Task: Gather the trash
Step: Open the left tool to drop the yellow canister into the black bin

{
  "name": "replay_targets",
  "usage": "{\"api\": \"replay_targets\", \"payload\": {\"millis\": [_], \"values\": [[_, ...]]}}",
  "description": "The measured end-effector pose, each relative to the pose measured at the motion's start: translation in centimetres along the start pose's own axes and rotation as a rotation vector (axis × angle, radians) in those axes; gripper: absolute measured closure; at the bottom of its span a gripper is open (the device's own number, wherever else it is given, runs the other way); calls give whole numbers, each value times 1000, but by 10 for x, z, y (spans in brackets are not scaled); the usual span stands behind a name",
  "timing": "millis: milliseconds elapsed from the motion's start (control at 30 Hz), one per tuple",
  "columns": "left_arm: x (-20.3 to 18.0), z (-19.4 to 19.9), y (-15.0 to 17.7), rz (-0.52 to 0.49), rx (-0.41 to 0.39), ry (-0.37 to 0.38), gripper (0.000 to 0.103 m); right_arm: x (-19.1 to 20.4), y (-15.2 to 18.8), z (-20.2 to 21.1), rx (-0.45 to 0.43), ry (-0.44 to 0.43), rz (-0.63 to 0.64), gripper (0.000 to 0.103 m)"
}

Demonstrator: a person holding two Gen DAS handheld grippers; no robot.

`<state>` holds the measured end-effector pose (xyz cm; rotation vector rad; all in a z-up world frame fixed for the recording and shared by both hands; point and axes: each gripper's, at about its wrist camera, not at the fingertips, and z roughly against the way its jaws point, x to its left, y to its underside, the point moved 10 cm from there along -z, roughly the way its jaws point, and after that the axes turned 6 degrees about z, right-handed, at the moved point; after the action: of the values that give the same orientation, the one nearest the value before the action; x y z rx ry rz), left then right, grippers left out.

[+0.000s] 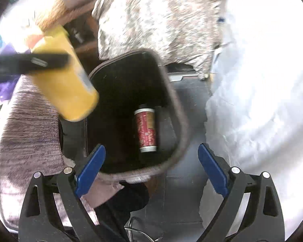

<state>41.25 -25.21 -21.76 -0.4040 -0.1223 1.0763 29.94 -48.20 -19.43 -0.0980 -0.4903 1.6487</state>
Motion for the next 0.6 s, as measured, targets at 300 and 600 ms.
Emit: {"api": "replay_targets", "payload": {"millis": [300,600], "values": [[-6,-97,27,63,216,-64,37,-14,36,42,-121,1,-124,11],[-3,-128,48,47,311,-98,20,-28,53,51,-137,20,-168,11]]}}
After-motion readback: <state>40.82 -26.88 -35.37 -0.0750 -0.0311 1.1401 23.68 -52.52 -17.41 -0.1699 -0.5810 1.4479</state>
